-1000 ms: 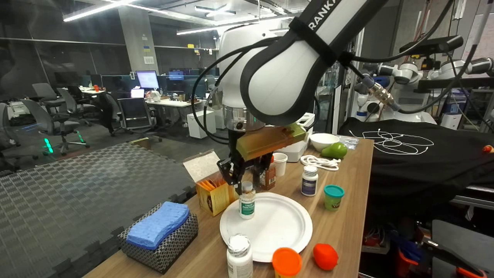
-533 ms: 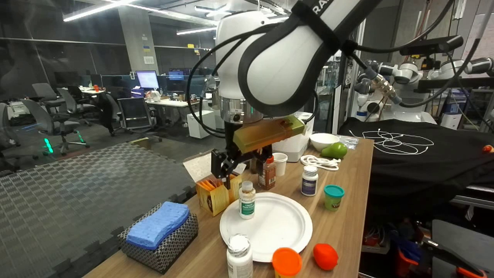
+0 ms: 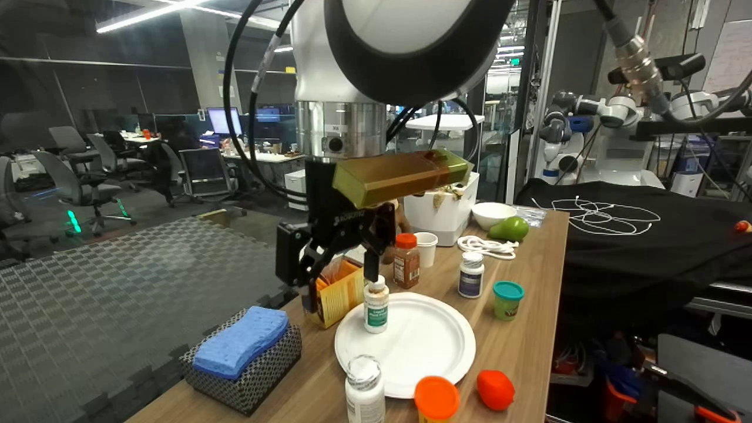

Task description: Place the containers and orange plush toy on the white plate

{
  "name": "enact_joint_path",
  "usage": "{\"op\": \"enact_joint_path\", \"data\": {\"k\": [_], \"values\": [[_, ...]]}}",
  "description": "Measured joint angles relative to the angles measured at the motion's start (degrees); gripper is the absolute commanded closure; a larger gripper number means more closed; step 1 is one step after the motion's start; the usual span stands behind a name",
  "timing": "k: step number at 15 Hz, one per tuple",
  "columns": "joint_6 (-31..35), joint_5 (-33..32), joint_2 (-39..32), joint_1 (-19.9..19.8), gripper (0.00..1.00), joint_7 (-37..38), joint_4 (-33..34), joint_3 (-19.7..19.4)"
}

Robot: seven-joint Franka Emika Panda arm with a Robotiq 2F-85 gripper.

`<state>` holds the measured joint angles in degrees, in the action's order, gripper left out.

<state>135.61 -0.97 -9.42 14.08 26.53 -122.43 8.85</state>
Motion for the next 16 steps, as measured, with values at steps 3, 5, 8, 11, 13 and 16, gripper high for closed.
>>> {"op": "enact_joint_path", "data": {"k": [3,5,8,11,13,16], "values": [[-1.28,5.46,0.14,0.21,0.00,-4.66,-2.51,2.89],[-1.66,6.10,0.13,0.44,0.00,-5.71,-4.50,3.86],[-1.50,5.91,0.14,0.83,0.00,-6.27,-7.02,4.33],[-0.42,5.12,0.20,1.15,0.00,-6.28,-8.34,4.34],[0.47,4.29,0.23,1.18,0.00,-6.28,-8.84,4.33],[2.09,2.53,0.22,1.17,0.00,-6.24,-9.22,4.00]]}}
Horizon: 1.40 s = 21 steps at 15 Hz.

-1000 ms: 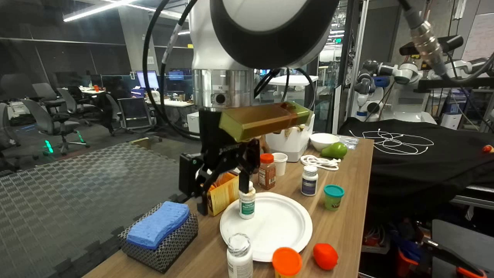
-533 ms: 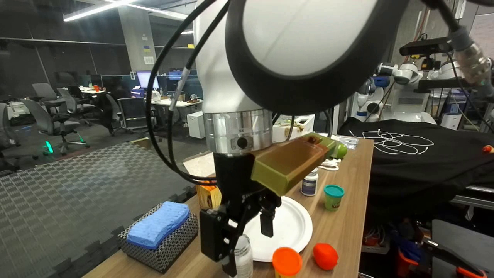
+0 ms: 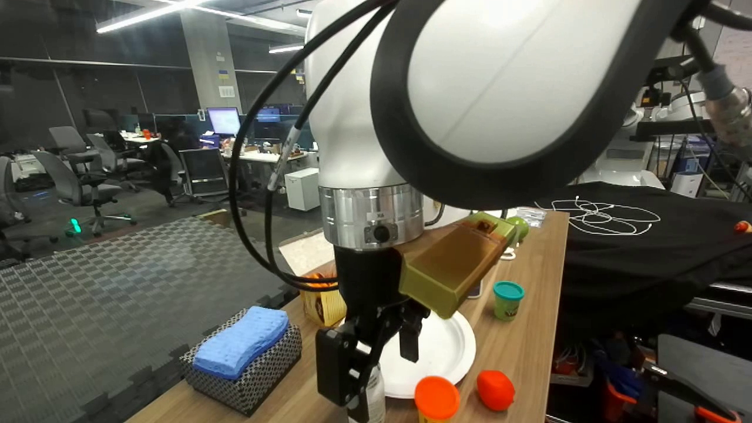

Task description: Place the containers and orange plush toy on the white plate

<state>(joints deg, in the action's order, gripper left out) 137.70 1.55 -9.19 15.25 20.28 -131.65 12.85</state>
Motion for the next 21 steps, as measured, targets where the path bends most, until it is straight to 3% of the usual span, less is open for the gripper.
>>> {"op": "enact_joint_path", "data": {"k": [18,19,20,21], "values": [[3.23,-0.05,-3.88,-0.95,0.00,-0.41,1.52,-1.93],[3.45,-0.05,-4.13,-0.96,0.25,-0.41,1.77,-1.94],[3.55,-0.05,-4.36,-0.96,0.26,-0.41,2.03,-1.95],[3.73,-0.06,-4.55,-0.96,0.34,-0.41,2.28,-1.95]]}}
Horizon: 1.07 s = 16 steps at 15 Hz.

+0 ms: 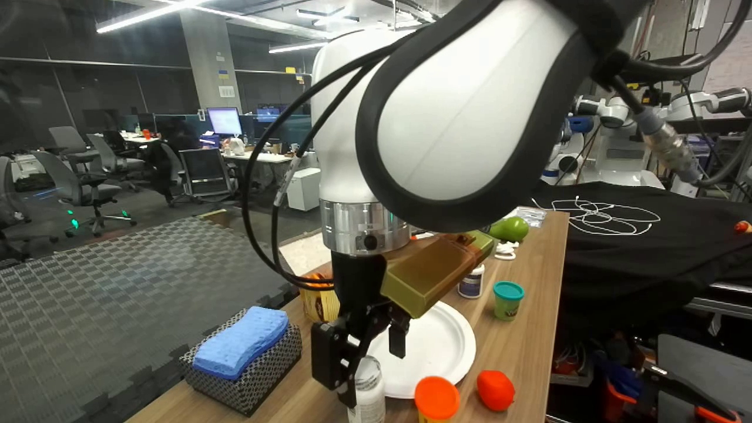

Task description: Place the containers and orange plush toy on the white plate

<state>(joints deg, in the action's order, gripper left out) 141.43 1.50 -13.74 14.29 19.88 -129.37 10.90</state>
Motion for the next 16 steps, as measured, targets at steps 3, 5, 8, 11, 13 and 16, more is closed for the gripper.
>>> {"op": "enact_joint_path", "data": {"k": [3,5,8,11,13,16], "values": [[0.54,0.00,-0.47,0.00,0.58,0.00,0.47,0.00],[0.83,-0.07,-0.76,0.00,0.74,0.00,0.71,0.00],[0.99,-0.30,-0.68,0.02,0.80,0.01,1.30,-0.08],[1.16,-0.87,-0.69,0.02,0.80,0.01,1.71,-0.25],[1.16,-1.30,-0.60,0.02,0.80,0.01,1.95,-0.41],[0.99,-3.74,-0.06,0.07,0.80,0.31,3.08,-1.12]]}}
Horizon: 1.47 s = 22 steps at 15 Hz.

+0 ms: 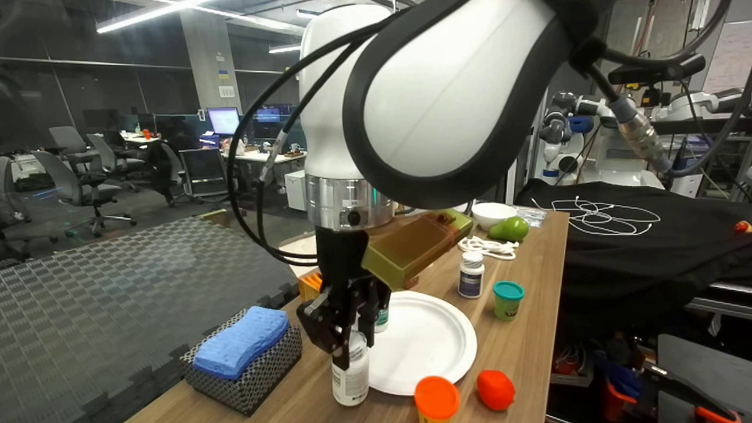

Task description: Place the containers and orange plush toy on the white plate

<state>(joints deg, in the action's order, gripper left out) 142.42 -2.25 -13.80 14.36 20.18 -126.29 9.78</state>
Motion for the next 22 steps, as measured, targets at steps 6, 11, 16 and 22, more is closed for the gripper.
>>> {"op": "enact_joint_path", "data": {"k": [6,11,16,22], "values": [[-0.38,-2.70,0.55,-0.04,0.80,0.44,1.95,-2.39],[-0.68,-8.99,0.12,-0.01,0.80,2.99,2.09,-4.25],[-2.64,-11.87,-0.75,-0.01,0.80,4.00,2.07,-5.28],[-3.01,-11.74,-2.27,-0.02,0.80,5.20,2.07,-5.38]]}}
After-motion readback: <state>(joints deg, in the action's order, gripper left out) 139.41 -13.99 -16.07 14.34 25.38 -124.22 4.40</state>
